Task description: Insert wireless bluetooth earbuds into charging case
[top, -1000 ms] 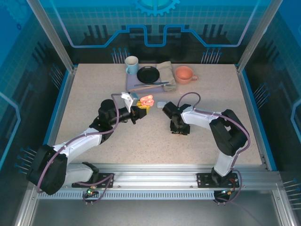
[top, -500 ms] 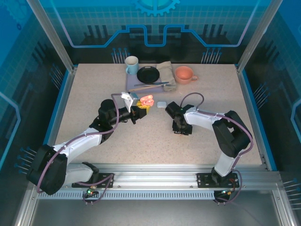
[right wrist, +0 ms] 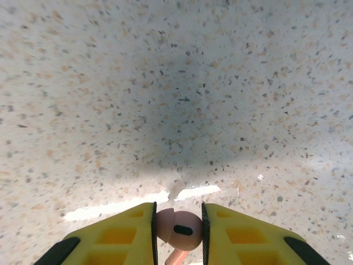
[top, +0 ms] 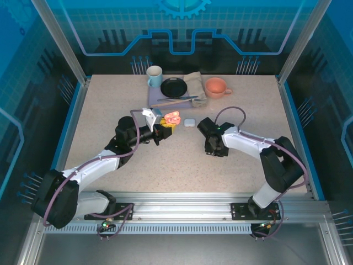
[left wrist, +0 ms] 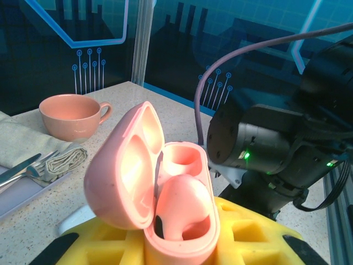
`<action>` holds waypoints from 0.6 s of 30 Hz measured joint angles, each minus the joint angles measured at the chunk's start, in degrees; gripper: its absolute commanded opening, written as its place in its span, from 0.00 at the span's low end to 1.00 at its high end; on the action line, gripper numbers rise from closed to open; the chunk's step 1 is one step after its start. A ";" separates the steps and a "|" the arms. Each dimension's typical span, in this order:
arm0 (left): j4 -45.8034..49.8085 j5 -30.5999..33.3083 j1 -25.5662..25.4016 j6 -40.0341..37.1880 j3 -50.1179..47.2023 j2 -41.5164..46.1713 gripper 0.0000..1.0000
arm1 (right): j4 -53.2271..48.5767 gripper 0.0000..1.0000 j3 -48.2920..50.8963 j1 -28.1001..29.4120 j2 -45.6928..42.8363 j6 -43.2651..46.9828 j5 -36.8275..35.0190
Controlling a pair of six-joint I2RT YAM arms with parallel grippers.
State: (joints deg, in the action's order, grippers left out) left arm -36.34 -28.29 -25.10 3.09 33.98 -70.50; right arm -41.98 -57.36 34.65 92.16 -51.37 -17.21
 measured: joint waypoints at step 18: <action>1.38 -2.69 0.04 0.09 1.20 -0.61 0.00 | 2.80 0.25 -18.10 -1.33 -19.06 12.13 3.23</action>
State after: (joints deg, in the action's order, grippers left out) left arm -34.96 -30.98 -25.06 3.18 35.18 -71.11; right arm -39.18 -75.46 33.32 73.10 -39.24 -13.98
